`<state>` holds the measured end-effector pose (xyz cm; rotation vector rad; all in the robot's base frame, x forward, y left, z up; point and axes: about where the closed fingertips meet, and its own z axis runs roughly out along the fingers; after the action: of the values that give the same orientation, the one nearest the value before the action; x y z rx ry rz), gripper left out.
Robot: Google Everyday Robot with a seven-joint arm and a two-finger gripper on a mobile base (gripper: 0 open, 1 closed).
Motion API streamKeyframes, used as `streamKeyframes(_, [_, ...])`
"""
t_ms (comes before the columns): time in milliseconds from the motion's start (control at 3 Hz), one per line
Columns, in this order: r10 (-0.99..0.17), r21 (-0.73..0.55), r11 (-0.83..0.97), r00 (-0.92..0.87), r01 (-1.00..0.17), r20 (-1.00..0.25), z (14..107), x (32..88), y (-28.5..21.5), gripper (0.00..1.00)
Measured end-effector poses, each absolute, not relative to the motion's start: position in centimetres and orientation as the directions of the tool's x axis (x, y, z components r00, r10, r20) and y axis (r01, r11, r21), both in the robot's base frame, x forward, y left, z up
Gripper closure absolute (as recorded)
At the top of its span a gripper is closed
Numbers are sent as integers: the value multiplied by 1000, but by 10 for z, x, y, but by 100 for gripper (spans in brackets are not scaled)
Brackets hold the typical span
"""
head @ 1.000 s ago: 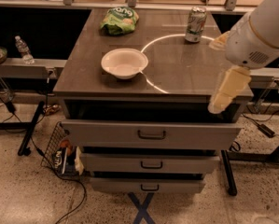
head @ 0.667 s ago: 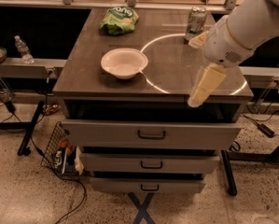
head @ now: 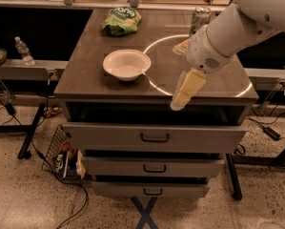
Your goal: Move paper bowl near 7up can
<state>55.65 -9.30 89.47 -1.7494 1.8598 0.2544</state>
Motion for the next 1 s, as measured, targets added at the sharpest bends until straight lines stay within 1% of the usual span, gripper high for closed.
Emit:
streamKeyframes(333, [-841, -275, 118, 51, -954, -539, 885, 581, -66, 0])
streamKeyframes(1000, [-820, -330, 29, 166, -943, -548, 878, 619, -9, 0])
